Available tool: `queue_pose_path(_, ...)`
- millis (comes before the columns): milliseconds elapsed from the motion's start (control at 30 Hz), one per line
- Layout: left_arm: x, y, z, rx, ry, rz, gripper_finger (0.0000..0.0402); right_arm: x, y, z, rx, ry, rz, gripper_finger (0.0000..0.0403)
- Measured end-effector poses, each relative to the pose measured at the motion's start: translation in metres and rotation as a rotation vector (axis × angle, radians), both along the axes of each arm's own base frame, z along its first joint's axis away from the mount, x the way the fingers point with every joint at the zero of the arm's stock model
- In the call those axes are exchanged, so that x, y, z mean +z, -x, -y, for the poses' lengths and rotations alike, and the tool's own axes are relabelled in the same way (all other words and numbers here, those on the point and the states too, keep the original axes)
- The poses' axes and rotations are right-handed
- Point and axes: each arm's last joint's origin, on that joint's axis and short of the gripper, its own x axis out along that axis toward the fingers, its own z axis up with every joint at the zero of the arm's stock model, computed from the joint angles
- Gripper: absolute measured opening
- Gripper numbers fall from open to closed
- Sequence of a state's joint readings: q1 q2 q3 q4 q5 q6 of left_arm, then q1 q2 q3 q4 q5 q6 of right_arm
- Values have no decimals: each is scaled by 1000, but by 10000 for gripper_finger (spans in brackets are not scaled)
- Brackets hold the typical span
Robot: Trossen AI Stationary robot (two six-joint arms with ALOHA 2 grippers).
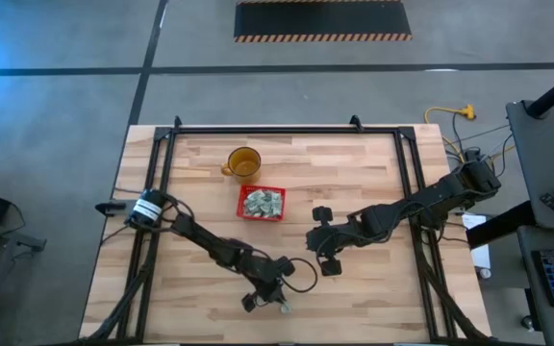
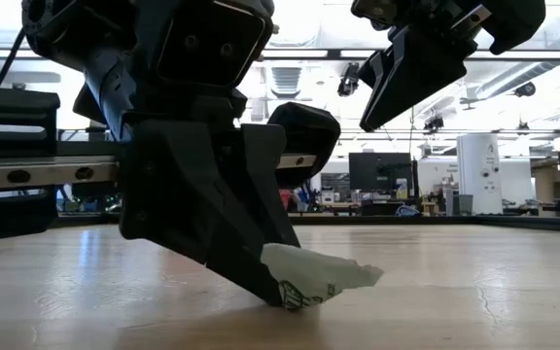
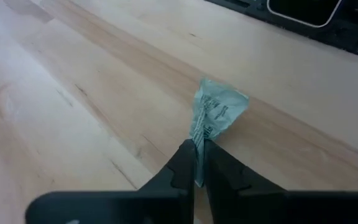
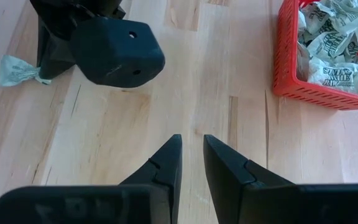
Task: Pick and place Stevia / Truvia into bins
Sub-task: Put the gray stevia packet into the red basket
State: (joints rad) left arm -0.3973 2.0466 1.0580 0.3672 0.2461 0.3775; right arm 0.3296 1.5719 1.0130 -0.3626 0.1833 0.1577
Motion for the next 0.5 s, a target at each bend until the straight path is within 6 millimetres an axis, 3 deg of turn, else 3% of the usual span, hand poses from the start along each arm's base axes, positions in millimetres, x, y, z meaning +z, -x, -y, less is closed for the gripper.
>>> queue_pose_path(500, 26, 14, -11, 129, -102, 11, 8, -1, 1, 0, 0, 1, -4, 56)
